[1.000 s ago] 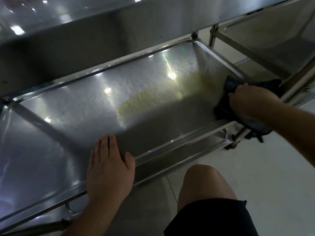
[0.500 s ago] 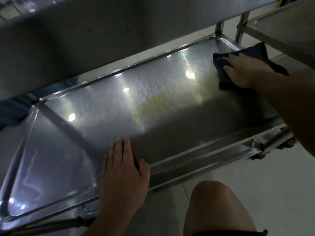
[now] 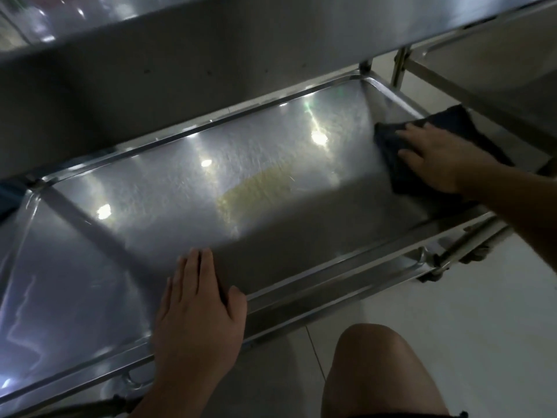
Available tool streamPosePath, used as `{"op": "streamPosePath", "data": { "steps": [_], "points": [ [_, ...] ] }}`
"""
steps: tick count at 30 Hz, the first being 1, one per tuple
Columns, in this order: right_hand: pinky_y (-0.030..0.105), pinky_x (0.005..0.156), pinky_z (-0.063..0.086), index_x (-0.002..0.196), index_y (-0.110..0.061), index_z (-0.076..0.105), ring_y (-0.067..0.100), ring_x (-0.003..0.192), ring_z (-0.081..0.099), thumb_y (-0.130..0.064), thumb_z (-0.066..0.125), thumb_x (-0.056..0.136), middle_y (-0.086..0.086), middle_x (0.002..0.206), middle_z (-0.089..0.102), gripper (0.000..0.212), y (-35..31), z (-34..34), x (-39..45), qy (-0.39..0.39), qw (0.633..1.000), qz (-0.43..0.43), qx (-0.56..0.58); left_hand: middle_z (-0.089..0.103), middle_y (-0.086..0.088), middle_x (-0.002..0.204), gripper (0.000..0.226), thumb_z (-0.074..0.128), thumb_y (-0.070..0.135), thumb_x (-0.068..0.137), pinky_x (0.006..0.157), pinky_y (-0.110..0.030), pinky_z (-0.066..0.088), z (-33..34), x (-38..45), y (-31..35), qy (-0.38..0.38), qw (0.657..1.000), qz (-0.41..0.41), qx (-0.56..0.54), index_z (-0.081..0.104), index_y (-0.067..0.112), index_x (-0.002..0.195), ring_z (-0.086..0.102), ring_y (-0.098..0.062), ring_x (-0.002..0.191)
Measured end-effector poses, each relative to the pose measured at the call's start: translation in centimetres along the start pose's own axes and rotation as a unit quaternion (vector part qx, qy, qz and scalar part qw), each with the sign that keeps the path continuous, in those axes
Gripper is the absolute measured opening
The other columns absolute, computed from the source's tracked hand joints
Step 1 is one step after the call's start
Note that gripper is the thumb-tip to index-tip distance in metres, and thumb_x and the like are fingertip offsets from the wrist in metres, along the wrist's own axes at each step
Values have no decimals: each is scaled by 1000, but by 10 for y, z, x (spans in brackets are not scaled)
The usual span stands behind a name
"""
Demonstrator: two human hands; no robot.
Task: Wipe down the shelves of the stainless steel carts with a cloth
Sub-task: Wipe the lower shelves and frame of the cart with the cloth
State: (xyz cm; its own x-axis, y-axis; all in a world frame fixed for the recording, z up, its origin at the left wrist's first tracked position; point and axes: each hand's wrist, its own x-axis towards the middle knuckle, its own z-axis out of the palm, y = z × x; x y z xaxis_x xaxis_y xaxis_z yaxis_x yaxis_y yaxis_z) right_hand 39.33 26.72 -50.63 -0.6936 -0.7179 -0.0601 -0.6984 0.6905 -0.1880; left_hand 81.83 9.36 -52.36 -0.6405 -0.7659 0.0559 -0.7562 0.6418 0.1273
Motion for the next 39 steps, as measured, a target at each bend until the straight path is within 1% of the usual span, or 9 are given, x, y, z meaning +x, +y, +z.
{"op": "streamPosePath", "data": {
  "steps": [4,8,15,17,22,25,34,37,39],
  "points": [
    [58,121,26,158,-21,33,40,149,29,-52,27,106,13,166,31,61,3,-3,55,35,996,72,-34,28,-11,172,87,18,55,91,130,-42,16,-4,1,1,-28,1000,-3,3,30,10,165,22,-27,160],
    [56,117,34,153,-15,40,39,141,41,-47,32,106,18,157,42,57,-73,2,78,12,1000,19,-1,15,-3,176,84,17,56,94,131,-38,9,-5,3,0,-49,999,-8,-2,16,18,169,9,-20,162],
    [25,124,18,158,-34,42,3,153,25,-63,41,100,-22,161,33,65,-125,21,-17,-34,970,-234,64,31,-14,170,85,20,53,92,130,-44,20,-6,2,-1,-44,999,-4,0,35,7,163,25,-30,159],
    [12,120,12,153,-40,46,-10,149,22,-73,43,91,-34,154,35,70,-97,10,-32,-74,964,-223,123,25,-10,173,87,16,55,92,131,-42,16,-8,1,0,-56,998,-6,-2,28,11,166,20,-27,161],
    [57,118,35,155,-26,37,41,140,45,-77,23,93,16,158,43,81,-16,5,24,26,1000,6,4,14,-7,176,85,13,54,94,132,-38,4,-7,3,3,-50,999,3,-1,16,15,169,8,-23,163],
    [64,118,29,156,-22,31,44,147,34,-66,17,95,15,163,35,77,-41,14,61,26,996,72,-38,6,-6,177,82,9,55,97,128,-35,-6,-4,4,1,-47,999,3,3,6,17,169,1,-21,163],
    [46,128,12,165,-31,22,26,159,14,-65,24,103,-3,173,19,71,-290,57,21,-24,976,-216,-3,23,-11,173,82,16,53,97,132,-43,11,-1,4,-1,-43,999,6,7,22,11,167,17,-27,161],
    [44,129,10,164,-36,20,20,159,11,-70,19,101,-9,173,16,72,-296,60,-4,-56,944,-325,-20,13,-10,176,84,9,57,96,132,-43,6,1,5,-2,-52,999,10,-3,11,14,168,8,-25,163],
    [43,128,12,164,-36,22,20,159,13,-70,21,101,-9,172,18,71,-270,53,-9,-44,950,-307,-26,14,-9,176,83,11,57,97,132,-41,5,2,5,-2,-45,999,12,-15,13,15,168,7,-24,163]
  ]
}}
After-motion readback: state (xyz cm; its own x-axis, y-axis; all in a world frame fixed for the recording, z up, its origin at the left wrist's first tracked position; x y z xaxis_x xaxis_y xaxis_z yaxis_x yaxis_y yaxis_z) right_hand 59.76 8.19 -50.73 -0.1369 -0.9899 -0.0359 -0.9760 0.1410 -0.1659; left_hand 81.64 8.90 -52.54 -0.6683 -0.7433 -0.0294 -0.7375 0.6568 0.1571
